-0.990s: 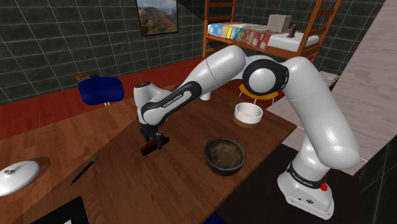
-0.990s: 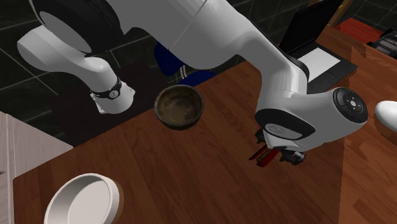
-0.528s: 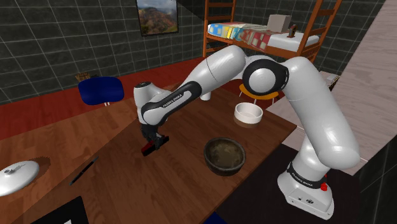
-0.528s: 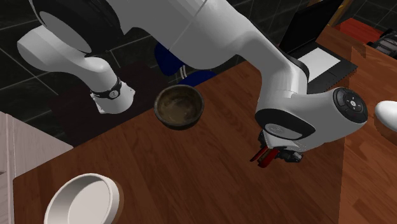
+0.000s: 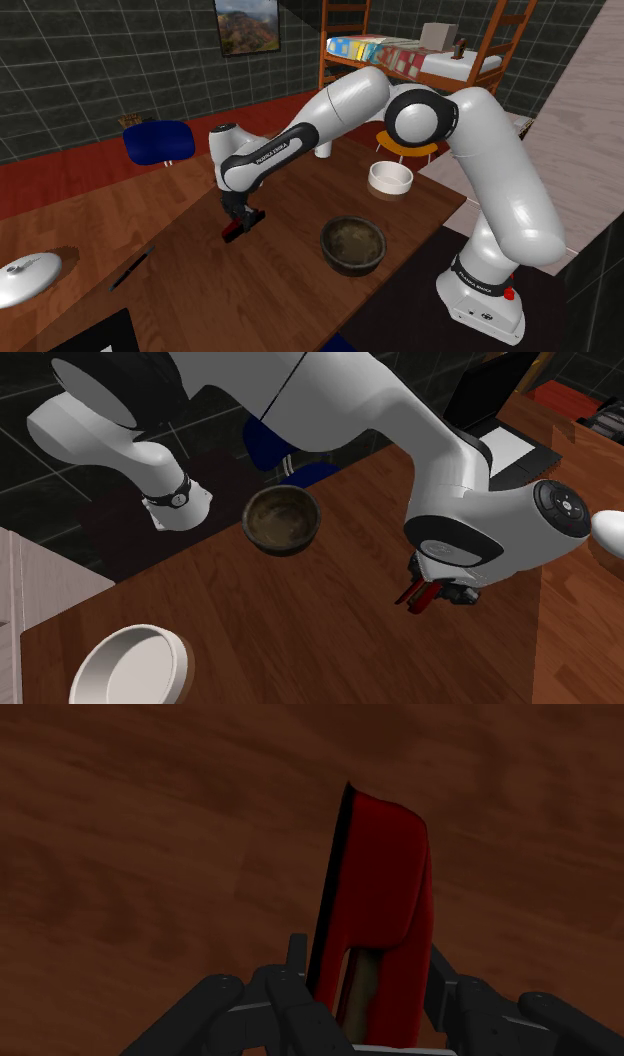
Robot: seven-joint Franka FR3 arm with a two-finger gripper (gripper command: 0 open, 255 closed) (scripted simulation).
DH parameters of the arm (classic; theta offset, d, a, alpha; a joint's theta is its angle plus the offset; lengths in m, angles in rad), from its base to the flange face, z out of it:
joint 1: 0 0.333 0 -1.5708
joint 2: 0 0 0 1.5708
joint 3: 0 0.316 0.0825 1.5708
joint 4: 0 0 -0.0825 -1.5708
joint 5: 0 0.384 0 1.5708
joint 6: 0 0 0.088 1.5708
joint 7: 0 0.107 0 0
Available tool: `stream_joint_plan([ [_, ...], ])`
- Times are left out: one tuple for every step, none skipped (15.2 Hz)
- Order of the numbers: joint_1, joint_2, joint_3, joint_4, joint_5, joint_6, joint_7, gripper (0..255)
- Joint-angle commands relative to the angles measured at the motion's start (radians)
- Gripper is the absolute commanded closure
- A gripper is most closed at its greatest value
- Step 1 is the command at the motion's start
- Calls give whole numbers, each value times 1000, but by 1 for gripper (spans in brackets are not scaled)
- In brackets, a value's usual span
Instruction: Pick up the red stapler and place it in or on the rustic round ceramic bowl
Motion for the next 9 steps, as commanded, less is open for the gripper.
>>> stream_joint_plan([
  [-2, -14, 2, 5, 3, -19, -1, 255],
  [-3, -22, 3, 6, 4, -28, -1, 255],
  [-3, -30, 4, 8, 5, -37, -2, 255],
  [-4, -37, 6, 9, 7, -46, -2, 255],
  [-5, -44, 7, 11, 8, -55, -2, 255],
  [-5, -52, 8, 13, 9, -64, -2, 255],
  [-6, -59, 9, 16, 11, -74, -2, 255],
  [-7, -65, 10, 18, 12, -83, -3, 255],
  [-7, -72, 11, 22, 13, -93, -3, 255],
])
